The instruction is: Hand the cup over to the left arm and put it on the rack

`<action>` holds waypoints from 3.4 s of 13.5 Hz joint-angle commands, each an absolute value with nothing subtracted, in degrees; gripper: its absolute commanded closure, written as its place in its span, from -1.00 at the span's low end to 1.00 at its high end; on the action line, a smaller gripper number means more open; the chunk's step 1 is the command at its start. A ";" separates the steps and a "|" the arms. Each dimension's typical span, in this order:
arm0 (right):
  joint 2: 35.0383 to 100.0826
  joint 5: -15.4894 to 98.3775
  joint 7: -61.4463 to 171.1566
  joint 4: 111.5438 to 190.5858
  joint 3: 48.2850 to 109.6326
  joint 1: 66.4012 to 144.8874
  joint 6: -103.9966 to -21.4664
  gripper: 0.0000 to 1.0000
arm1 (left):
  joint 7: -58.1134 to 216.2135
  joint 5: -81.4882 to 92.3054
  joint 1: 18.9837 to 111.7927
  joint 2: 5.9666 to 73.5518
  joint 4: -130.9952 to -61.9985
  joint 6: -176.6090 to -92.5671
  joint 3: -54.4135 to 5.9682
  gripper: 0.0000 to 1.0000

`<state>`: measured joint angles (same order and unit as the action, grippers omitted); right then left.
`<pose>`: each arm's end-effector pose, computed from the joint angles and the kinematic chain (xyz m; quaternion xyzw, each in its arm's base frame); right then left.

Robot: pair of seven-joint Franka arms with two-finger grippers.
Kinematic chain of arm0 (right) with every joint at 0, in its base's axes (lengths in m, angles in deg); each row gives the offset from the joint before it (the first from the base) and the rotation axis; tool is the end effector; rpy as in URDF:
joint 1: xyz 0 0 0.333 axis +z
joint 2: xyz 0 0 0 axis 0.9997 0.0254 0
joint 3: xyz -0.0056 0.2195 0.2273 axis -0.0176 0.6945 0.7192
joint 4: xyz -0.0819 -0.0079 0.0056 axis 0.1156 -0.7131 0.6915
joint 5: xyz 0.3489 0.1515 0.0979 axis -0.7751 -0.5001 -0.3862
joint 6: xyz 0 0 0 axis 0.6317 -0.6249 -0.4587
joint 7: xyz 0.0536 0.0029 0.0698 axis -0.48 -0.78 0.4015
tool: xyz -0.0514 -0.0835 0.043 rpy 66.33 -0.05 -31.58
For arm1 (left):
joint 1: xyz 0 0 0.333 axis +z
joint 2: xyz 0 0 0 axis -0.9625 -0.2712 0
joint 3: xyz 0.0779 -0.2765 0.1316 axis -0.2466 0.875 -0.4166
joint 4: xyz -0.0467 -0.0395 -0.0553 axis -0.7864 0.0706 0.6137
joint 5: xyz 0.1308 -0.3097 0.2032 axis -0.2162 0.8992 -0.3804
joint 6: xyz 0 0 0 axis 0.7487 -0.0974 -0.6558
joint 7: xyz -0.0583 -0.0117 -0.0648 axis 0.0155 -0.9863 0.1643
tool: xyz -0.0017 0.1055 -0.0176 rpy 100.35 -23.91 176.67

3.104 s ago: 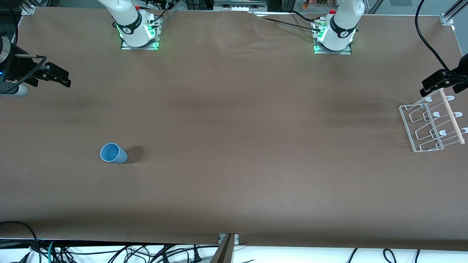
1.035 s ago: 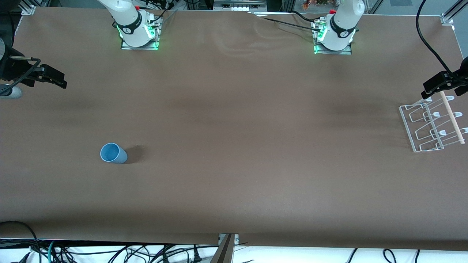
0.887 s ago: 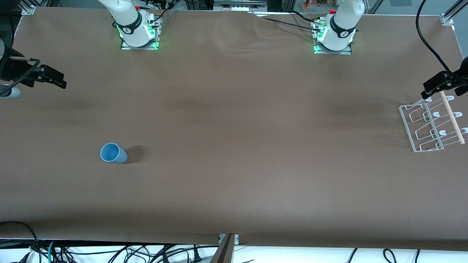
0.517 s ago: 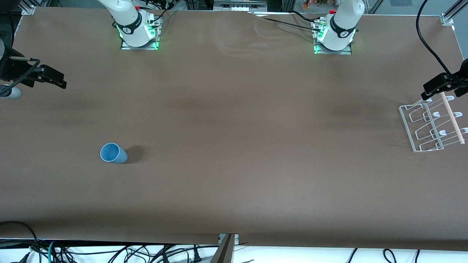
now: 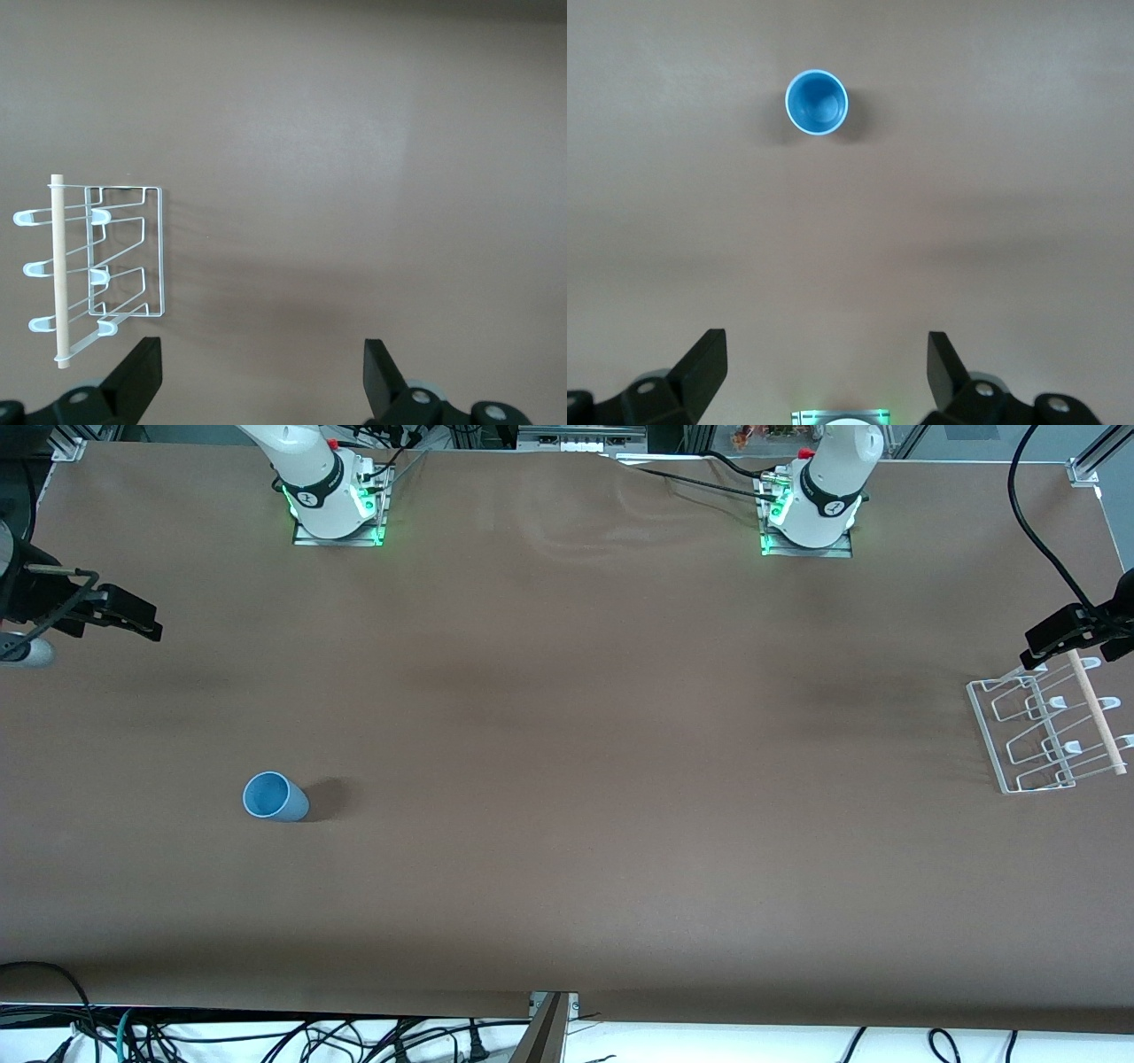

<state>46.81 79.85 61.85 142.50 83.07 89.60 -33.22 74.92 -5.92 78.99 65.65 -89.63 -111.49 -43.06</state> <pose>0.5596 -0.0053 0.5898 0.9978 -0.0197 -0.0621 0.0143 0.5559 0.0560 0.6110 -0.9976 -0.0657 -0.0117 0.0207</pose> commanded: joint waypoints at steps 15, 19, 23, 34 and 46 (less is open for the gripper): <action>71.33 79.34 55.58 147.58 80.36 88.19 -61.63 -1.00 | 75.06 -7.54 79.18 64.94 -87.93 -110.59 -42.64 -1.00; 73.53 77.77 55.49 147.58 80.45 88.19 -64.44 -1.00 | 75.06 -7.45 79.18 64.94 -87.93 -110.59 -42.64 -1.00; 75.73 77.06 55.49 147.58 81.42 88.19 -67.95 -1.00 | 75.06 -7.36 79.18 64.94 -87.93 -110.59 -42.64 -1.00; 78.37 76.80 55.41 148.11 82.74 88.28 -72.53 0.45 | 75.06 -7.36 79.27 64.94 -87.93 -110.59 -42.64 -1.00; 76.01 65.48 55.84 144.87 88.43 88.46 -62.88 1.00 | 75.06 -7.45 79.27 64.85 -87.93 -110.68 -42.64 -1.00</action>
